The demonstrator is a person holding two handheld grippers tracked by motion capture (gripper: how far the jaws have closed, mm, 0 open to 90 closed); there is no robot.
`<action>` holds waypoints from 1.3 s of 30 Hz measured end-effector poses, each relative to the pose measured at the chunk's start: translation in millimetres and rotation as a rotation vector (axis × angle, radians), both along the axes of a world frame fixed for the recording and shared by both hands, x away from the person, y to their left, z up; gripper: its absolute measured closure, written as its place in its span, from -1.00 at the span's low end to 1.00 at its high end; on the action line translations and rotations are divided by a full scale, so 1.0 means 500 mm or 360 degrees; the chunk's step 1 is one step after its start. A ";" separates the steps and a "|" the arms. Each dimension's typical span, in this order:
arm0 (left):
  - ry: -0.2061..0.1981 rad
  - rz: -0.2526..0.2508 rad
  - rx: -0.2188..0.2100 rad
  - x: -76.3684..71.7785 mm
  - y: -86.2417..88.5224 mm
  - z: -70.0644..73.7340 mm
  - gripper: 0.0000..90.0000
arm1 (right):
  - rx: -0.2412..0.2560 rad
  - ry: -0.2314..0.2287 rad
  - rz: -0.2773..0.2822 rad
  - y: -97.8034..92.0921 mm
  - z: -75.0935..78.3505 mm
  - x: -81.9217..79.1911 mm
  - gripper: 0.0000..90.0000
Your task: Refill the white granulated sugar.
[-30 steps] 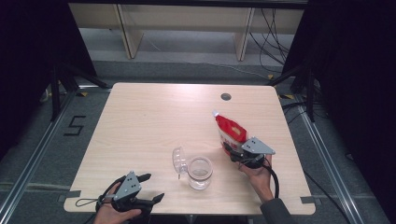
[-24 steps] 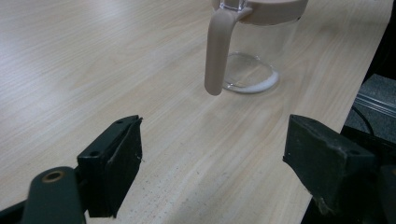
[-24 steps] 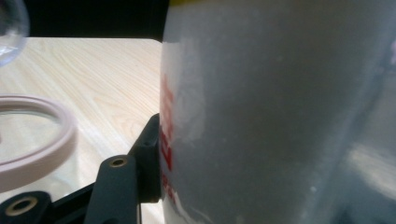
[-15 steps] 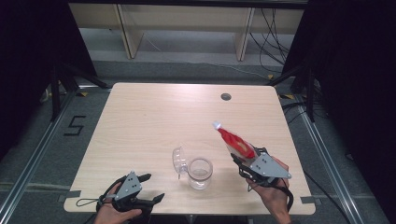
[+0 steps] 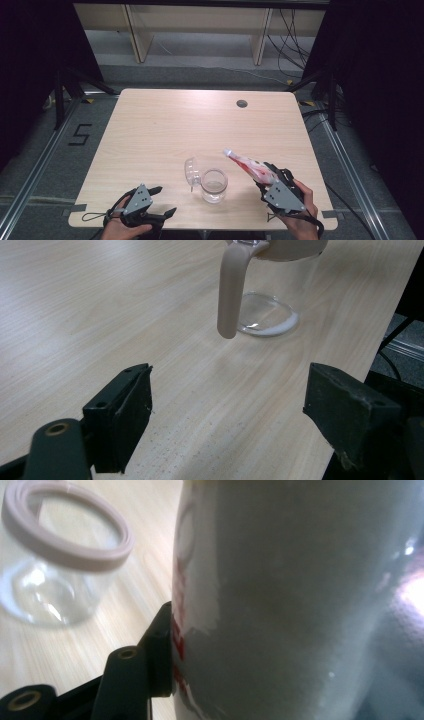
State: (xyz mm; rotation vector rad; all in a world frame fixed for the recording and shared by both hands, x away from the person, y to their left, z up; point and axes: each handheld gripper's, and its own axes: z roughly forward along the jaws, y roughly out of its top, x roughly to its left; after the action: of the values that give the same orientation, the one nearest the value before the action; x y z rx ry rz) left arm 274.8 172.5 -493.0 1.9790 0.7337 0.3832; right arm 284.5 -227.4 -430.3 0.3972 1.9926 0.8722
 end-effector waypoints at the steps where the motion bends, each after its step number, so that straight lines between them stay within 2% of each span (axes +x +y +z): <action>1: 0.0003 -0.0006 0.0002 0.001 0.000 0.000 -0.58 | -0.0067 -0.0023 -0.0007 0.002 0.001 -0.002 0.04; 2: 0.0003 -0.0006 0.0002 0.001 0.000 0.000 -0.58 | -0.0067 -0.0023 -0.0007 0.002 0.001 -0.002 0.04; 4: 0.0012 0.0009 0.0008 0.001 0.000 -0.001 -0.58 | -0.0147 -0.0040 -0.0009 0.008 -0.001 -0.013 0.04; 5: -0.0020 -0.0010 0.0056 0.006 0.004 -0.002 -0.58 | -0.0193 -0.0052 0.0006 0.011 -0.001 -0.016 0.04; 6: 0.0015 0.0014 0.0024 0.003 0.001 -0.004 -0.58 | -0.0240 -0.0060 0.0010 0.015 -0.003 -0.019 0.04; 8: 0.0021 0.0029 0.0009 0.003 0.000 -0.005 -0.58 | -0.0271 -0.0069 0.0002 0.018 -0.004 -0.022 0.04; 9: 0.0008 0.0016 0.0031 0.004 0.002 -0.004 -0.59 | -0.0352 -0.0125 0.0020 0.021 -0.004 -0.024 0.04; 10: 0.0006 0.0015 0.0030 0.004 0.002 -0.004 -0.59 | -0.0362 -0.0110 0.0002 0.025 -0.007 -0.029 0.04; 12: 0.0013 0.0027 0.0032 0.002 0.001 -0.004 -0.59 | -0.0480 -0.0139 -0.0008 0.031 -0.007 -0.033 0.04; 13: 0.0014 0.0023 0.0036 0.003 0.001 -0.004 -0.59 | -0.0506 -0.0140 -0.0036 0.035 -0.010 -0.038 0.04; 15: 0.0010 0.0009 0.0041 0.005 0.002 -0.005 -0.59 | -0.0590 -0.0174 -0.0022 0.039 -0.012 -0.039 0.04; 16: 0.0005 0.0020 0.0036 0.004 0.001 -0.006 -0.59 | -0.0685 -0.0240 0.0014 0.042 -0.009 -0.036 0.04; 17: 0.0008 0.0024 0.0027 0.005 -0.001 -0.007 -0.59 | -0.0728 -0.0240 -0.0008 0.046 -0.011 -0.038 0.04; 18: 0.0009 0.0022 0.0036 0.005 0.000 -0.007 -0.59 | -0.0802 -0.0282 -0.0009 0.050 -0.012 -0.038 0.04; 21: 0.0013 0.0037 0.0038 0.005 0.000 -0.007 -0.59 | -0.0851 -0.0275 -0.0036 0.060 -0.020 -0.043 0.05; 22: 0.0013 0.0035 0.0035 0.005 0.000 -0.008 -0.59 | -0.0973 -0.0364 0.0042 0.062 -0.010 -0.037 0.05; 23: 0.0009 0.0032 0.0038 0.006 0.001 -0.008 -0.59 | -0.0962 -0.0346 -0.0004 0.067 -0.019 -0.042 0.05; 24: 0.0005 0.0031 0.0038 0.006 0.001 -0.008 -0.59 | -0.0962 -0.0346 -0.0004 0.067 -0.019 -0.042 0.05; 25: 0.0008 0.0033 0.0037 0.006 0.001 -0.008 -0.59 | -0.1035 -0.0382 -0.0016 0.073 -0.019 -0.046 0.05; 26: 0.0007 0.0034 0.0037 0.006 0.001 -0.008 -0.59 | -0.1035 -0.0382 -0.0016 0.073 -0.019 -0.046 0.05; 27: 0.0005 0.0040 0.0055 0.006 0.002 -0.007 -0.59 | -0.1120 -0.0424 0.0021 0.076 -0.012 -0.044 0.05; 28: 0.0006 0.0040 0.0054 0.006 0.001 -0.007 -0.59 | -0.1078 -0.0394 -0.0015 0.075 -0.018 -0.047 0.05; 30: 0.0010 0.0036 0.0031 0.005 0.001 -0.008 -0.59 | -0.1108 -0.0412 -0.0009 0.076 -0.019 -0.047 0.05; 31: -0.0004 0.0030 0.0049 0.007 0.002 -0.007 -0.59 | -0.1166 -0.0440 0.0016 0.077 -0.019 -0.045 0.05; 32: -0.0001 0.0037 0.0038 0.008 0.002 -0.009 -0.59 | -0.1282 -0.0496 0.0051 0.080 -0.015 -0.042 0.06; 33: 0.0016 0.0035 0.0037 0.007 0.002 -0.009 -0.59 | -0.1324 -0.0476 0.0057 0.082 -0.017 -0.041 0.06; 34: 0.0005 0.0033 0.0079 0.008 0.004 -0.008 -0.59 | -0.1311 -0.0494 0.0038 0.081 -0.023 -0.041 0.06; 36: 0.0014 0.0041 0.0029 0.006 0.000 -0.010 -0.59 | -0.1325 -0.0513 0.0041 0.080 -0.025 -0.040 0.06; 38: 0.0015 0.0041 0.0028 0.006 0.000 -0.010 -0.59 | -0.1341 -0.0523 0.0034 0.081 -0.027 -0.041 0.06; 39: 0.0014 0.0037 0.0035 0.006 0.000 -0.009 -0.59 | -0.1408 -0.0568 0.0064 0.086 -0.020 -0.038 0.06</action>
State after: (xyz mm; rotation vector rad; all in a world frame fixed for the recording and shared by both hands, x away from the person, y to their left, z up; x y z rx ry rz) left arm 278.0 172.7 -497.7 1.9952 0.7616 0.3984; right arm 265.4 -184.5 -440.5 -0.2890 1.8363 0.0151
